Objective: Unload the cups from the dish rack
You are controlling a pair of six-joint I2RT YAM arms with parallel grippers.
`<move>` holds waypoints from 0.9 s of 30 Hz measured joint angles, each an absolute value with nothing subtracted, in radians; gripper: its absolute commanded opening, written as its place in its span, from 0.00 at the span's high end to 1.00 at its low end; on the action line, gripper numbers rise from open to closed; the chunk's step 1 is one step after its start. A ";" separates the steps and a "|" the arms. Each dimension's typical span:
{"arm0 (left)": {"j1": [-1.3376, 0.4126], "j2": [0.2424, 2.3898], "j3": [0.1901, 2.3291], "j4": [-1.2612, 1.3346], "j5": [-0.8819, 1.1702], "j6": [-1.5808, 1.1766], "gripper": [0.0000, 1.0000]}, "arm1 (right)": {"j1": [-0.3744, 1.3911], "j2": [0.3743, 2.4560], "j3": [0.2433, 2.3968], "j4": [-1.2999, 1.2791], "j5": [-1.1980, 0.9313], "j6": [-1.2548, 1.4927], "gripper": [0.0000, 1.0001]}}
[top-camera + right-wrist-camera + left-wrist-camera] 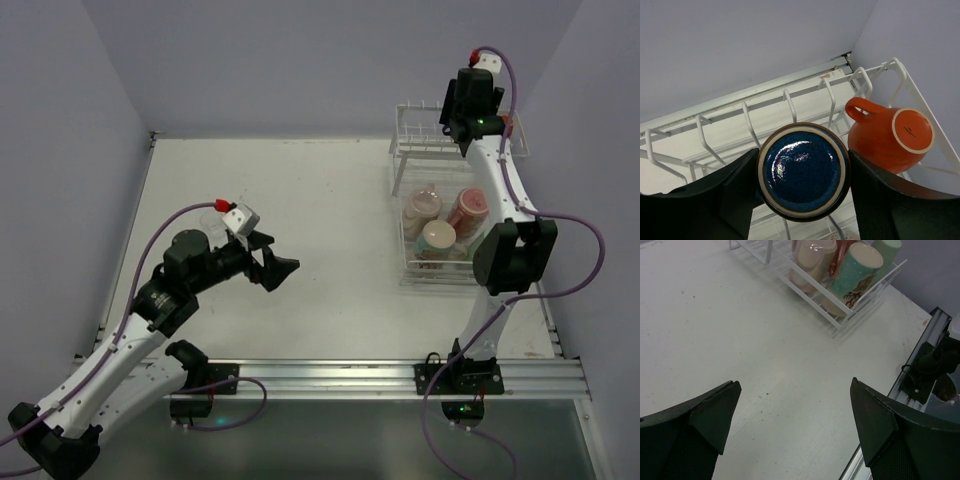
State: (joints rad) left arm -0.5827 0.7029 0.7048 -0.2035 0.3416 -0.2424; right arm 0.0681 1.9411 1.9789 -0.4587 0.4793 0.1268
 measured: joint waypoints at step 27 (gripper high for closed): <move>-0.576 0.769 0.636 0.258 0.481 -0.636 0.18 | 0.177 0.985 0.814 0.315 -0.347 0.923 0.76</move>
